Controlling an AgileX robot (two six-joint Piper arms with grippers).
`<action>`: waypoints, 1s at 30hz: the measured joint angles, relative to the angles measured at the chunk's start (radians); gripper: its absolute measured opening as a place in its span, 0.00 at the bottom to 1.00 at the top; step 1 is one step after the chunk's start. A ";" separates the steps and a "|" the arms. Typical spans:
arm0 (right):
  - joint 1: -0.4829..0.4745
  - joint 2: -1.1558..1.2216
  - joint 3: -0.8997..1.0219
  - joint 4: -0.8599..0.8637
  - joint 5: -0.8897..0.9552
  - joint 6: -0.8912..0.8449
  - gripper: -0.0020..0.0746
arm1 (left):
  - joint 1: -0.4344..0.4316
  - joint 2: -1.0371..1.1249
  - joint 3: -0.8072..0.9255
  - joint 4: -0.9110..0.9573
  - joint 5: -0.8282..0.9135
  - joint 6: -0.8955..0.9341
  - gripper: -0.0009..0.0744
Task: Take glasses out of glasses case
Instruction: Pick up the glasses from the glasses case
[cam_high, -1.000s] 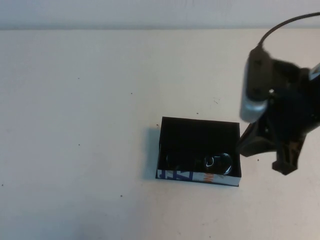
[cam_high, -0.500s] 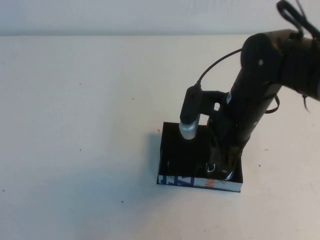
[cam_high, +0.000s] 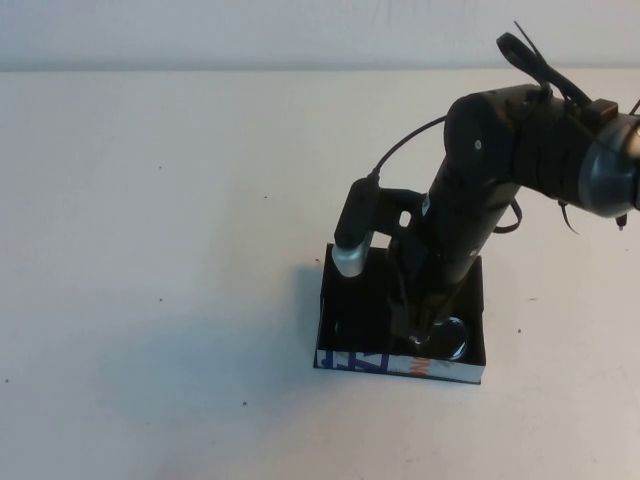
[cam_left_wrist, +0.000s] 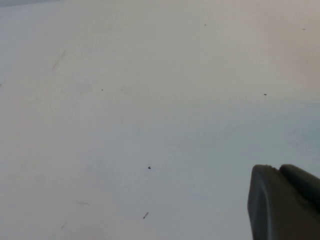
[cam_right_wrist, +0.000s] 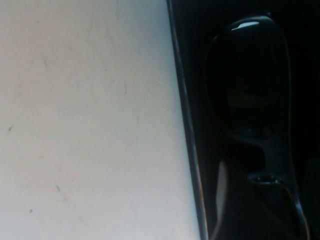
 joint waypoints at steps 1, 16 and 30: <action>0.000 0.002 0.000 0.000 -0.005 0.000 0.37 | 0.000 0.000 0.000 0.000 0.000 0.000 0.01; 0.000 0.081 -0.001 0.002 -0.066 0.000 0.38 | 0.000 0.000 0.000 0.000 0.000 0.000 0.01; 0.000 0.093 -0.023 -0.043 -0.086 0.000 0.39 | 0.000 0.000 0.000 0.000 0.000 0.000 0.01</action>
